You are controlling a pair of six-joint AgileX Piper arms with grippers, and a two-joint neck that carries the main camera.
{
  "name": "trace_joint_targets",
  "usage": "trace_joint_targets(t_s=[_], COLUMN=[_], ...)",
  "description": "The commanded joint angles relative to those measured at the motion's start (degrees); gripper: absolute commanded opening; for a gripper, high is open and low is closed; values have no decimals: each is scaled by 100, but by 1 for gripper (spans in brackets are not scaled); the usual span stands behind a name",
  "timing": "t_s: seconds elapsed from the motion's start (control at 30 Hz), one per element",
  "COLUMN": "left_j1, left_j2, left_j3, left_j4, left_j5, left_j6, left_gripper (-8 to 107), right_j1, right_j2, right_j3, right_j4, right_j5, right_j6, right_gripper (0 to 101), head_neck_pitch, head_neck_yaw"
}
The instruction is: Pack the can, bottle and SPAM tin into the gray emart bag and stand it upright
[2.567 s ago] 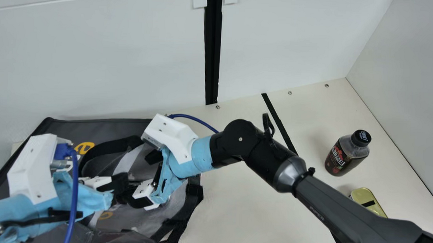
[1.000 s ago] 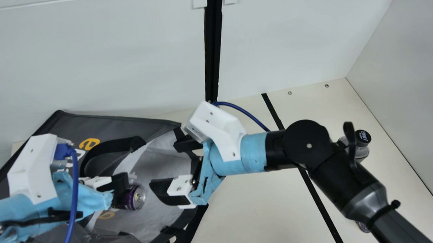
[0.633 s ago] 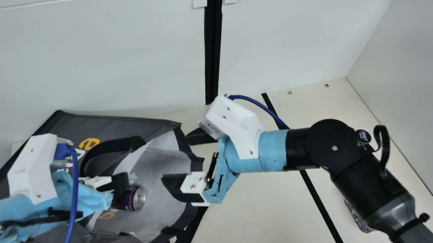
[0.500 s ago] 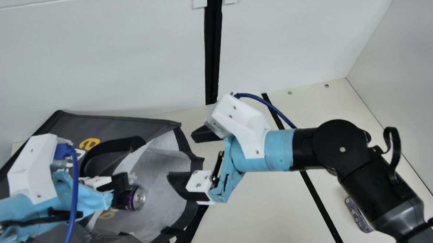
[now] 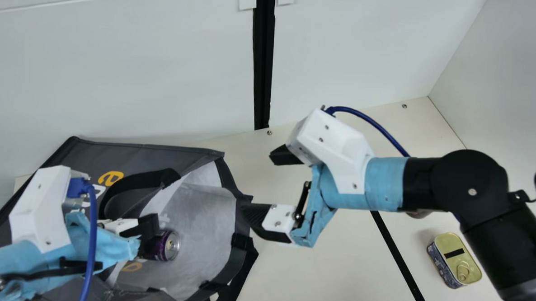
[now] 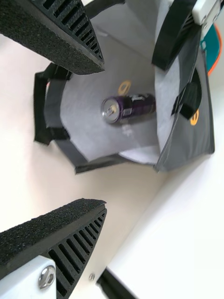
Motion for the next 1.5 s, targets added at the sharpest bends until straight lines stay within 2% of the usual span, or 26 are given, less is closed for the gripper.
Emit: trace_joint_targets(t_s=[0.0,0.5,0.83,1.17,1.47], left_j1=[0,0,0,0,0], left_j2=[0,0,0,0,0], left_j3=[0,0,0,0,0], left_j4=[0,0,0,0,0], left_j5=[0,0,0,0,0], left_j6=[0,0,0,0,0], left_gripper=[-8,-8,-8,-8,-8], right_j1=[-178,-1499,-2206,-2564,-2449], right_j2=[-43,-317,-452,-603,-841], right_j3=[-19,-248,-418,-659,-770], right_j4=[-56,-268,-602,-1274,-2324], right_j5=[88,781,910,881,738], right_j6=[-31,-268,-138,527,1643], right_gripper=[95,95,95,95,95], head_neck_pitch=[-130,-130,-130,-130,-130], head_neck_yaw=[-14,-14,-14,-14,-14])
